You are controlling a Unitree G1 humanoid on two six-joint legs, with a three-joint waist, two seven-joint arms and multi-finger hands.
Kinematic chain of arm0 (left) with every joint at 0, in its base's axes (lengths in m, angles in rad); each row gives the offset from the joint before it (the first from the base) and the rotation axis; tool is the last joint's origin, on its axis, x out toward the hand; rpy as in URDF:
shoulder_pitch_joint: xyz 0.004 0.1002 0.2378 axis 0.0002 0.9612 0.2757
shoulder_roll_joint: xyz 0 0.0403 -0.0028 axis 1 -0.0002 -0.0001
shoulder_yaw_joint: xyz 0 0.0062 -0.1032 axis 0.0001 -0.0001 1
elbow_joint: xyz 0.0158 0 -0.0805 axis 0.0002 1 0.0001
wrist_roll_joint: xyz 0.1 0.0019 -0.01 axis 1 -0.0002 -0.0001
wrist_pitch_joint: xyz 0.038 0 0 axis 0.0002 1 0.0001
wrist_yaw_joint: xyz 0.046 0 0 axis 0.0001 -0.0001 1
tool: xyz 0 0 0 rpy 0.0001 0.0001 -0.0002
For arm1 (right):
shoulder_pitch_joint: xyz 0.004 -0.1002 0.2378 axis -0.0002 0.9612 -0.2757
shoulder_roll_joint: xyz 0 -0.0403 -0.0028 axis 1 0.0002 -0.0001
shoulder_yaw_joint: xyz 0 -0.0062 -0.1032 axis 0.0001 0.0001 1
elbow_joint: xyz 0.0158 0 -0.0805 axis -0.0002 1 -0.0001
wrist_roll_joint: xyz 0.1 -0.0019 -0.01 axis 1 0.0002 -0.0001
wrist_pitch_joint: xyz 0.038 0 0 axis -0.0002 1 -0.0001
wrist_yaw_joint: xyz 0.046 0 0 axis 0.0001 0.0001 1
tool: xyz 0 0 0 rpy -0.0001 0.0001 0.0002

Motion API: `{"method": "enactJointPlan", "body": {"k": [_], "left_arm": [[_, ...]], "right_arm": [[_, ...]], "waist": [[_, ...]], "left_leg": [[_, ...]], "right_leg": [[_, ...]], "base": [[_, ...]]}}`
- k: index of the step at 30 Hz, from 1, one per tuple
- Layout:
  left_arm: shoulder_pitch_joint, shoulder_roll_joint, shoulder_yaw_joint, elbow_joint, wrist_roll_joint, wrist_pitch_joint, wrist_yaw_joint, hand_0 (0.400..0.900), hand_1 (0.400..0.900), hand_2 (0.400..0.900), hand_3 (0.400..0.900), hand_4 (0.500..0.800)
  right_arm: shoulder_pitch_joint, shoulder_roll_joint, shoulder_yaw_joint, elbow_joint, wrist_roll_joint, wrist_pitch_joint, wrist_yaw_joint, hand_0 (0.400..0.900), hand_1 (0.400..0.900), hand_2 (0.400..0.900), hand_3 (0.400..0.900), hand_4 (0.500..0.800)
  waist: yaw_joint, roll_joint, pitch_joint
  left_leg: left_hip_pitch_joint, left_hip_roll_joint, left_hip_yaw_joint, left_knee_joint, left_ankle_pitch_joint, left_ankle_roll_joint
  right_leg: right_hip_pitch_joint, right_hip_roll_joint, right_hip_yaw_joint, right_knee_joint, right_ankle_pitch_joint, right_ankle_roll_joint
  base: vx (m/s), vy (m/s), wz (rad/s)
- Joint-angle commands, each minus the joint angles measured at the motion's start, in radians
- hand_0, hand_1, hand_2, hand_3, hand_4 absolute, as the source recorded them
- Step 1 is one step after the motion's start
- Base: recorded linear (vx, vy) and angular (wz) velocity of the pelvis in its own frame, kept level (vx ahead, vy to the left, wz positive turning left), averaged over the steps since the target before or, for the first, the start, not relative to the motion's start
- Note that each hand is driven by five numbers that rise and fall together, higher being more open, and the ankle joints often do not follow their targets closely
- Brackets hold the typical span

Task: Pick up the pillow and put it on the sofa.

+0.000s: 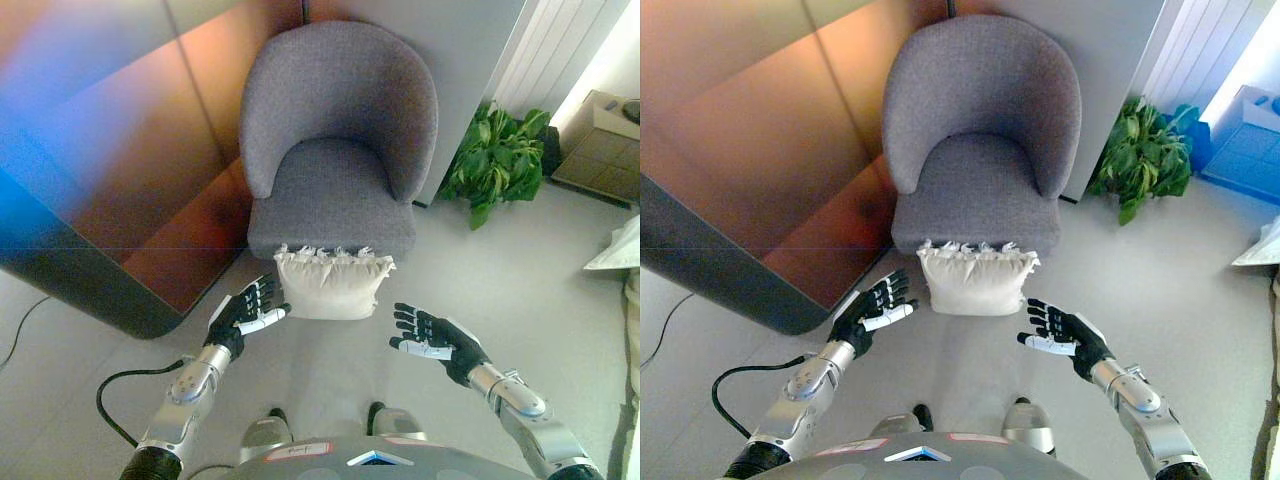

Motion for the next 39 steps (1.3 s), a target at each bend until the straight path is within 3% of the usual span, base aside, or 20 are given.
{"method": "enactJointPlan", "body": {"k": [1, 18, 30, 35, 37, 38, 39], "left_arm": [[-0.053, 0.021, 0.060, -0.039, 0.025, -0.088, 0.001, 0.900, 0.900, 0.900, 0.900, 0.800], [-0.063, 0.022, 0.047, -0.032, 0.036, -0.084, 0.002, 0.900, 0.900, 0.900, 0.900, 0.800], [-0.060, 0.025, 0.039, -0.042, 0.014, -0.081, 0.002, 0.900, 0.900, 0.900, 0.900, 0.800], [-0.049, 0.027, 0.043, -0.063, -0.001, -0.077, -0.008, 0.900, 0.900, 0.900, 0.900, 0.800], [-0.038, 0.021, 0.044, -0.085, -0.015, -0.072, -0.014, 0.900, 0.900, 0.900, 0.900, 0.800], [-0.029, 0.013, 0.042, -0.099, -0.030, -0.069, -0.020, 0.900, 0.900, 0.900, 0.900, 0.800], [-0.029, 0.013, 0.042, -0.099, -0.030, -0.069, -0.020, 0.900, 0.900, 0.900, 0.900, 0.800]], "right_arm": [[-0.045, 0.001, -0.005, -0.043, 0.008, -0.111, 0.006, 0.900, 0.900, 0.900, 0.900, 0.800], [-0.043, -0.001, 0.014, -0.054, -0.022, -0.113, 0.002, 0.900, 0.900, 0.900, 0.900, 0.800], [-0.052, -0.021, -0.004, -0.078, -0.022, -0.120, -0.008, 0.900, 0.900, 0.900, 0.900, 0.800], [-0.060, -0.031, -0.012, -0.085, -0.014, -0.126, -0.015, 0.900, 0.900, 0.900, 0.900, 0.800], [-0.063, -0.030, -0.014, -0.085, -0.007, -0.128, -0.023, 0.900, 0.900, 0.900, 0.900, 0.800], [-0.068, -0.032, -0.015, -0.085, -0.015, -0.125, -0.032, 0.900, 0.900, 0.900, 0.900, 0.800], [-0.068, -0.032, -0.015, -0.084, -0.016, -0.126, -0.032, 0.900, 0.900, 0.900, 0.900, 0.800]], "waist": [[0.014, -0.033, -0.064], [0.011, -0.037, -0.070], [0.003, -0.019, -0.038], [0.006, -0.012, -0.010], [0.015, -0.002, 0.028], [0.033, -0.003, 0.052], [0.029, 0.000, 0.054]], "left_leg": [[-0.067, 0.034, -0.025, 0.123, -0.074, -0.038], [-0.081, 0.030, -0.031, 0.104, -0.053, -0.036], [-0.122, 0.065, -0.049, 0.146, -0.045, -0.055], [-0.169, 0.109, -0.074, 0.301, -0.064, -0.069], [-0.234, 0.133, -0.098, 0.495, -0.019, -0.071], [-0.280, 0.118, -0.122, 0.600, 0.041, -0.071], [-0.284, 0.120, -0.129, 0.607, 0.039, -0.072]], "right_leg": [[0.067, -0.024, -0.023, -0.037, -0.004, 0.025], [0.048, -0.024, -0.022, -0.035, -0.003, 0.029], [0.021, 0.011, -0.011, -0.020, -0.020, 0.011], [0.031, 0.054, 0.009, -0.009, -0.044, -0.019], [0.070, 0.086, 0.008, -0.015, -0.055, -0.050], [0.100, 0.091, -0.003, -0.029, -0.069, -0.065], [0.102, 0.094, -0.008, -0.030, -0.068, -0.066]], "base": [[0.00, 0.000, 0.00], [0.00, -0.004, 0.01], [-0.01, -0.048, 0.00], [0.02, -0.115, -0.08], [0.04, -0.142, -0.12], [0.03, -0.072, -0.07], [0.04, -0.008, -0.07]]}}
